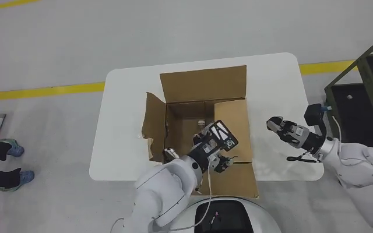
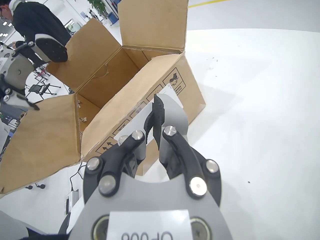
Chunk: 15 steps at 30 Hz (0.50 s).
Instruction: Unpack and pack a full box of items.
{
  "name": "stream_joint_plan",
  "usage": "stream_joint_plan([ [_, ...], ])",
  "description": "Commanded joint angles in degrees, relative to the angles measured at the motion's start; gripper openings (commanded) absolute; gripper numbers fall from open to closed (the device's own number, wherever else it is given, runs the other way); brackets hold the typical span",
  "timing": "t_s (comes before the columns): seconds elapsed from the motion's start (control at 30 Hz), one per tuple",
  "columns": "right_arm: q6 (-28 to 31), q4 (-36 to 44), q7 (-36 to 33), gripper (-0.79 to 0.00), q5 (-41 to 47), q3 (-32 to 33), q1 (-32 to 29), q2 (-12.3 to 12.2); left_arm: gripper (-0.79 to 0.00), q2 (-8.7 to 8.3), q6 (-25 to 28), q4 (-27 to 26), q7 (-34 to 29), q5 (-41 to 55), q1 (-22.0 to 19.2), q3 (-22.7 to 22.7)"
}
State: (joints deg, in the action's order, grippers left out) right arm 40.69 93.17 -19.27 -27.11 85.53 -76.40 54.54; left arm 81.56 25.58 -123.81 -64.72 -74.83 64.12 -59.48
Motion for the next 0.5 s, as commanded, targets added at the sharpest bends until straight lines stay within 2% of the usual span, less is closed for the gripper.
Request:
stream_joint_plan([
  [0.0,0.18,-0.02,-0.13,-0.785,-0.18,-0.22,-0.17,0.02,0.0,0.06,-0.33,0.84,-0.71,3.61,-0.45,-0.01],
  [0.33,1.28,0.81,-0.05,-0.785,-2.49,-1.28,-1.25,0.14,0.0,0.06,-0.33,0.84,-0.71,3.61,-0.45,-0.01],
  [0.47,2.29,0.71,-0.55,-0.785,-3.25,-2.35,-0.95,0.22,0.0,0.02,-5.56,4.37,2.35,3.75,1.01,-1.28],
])
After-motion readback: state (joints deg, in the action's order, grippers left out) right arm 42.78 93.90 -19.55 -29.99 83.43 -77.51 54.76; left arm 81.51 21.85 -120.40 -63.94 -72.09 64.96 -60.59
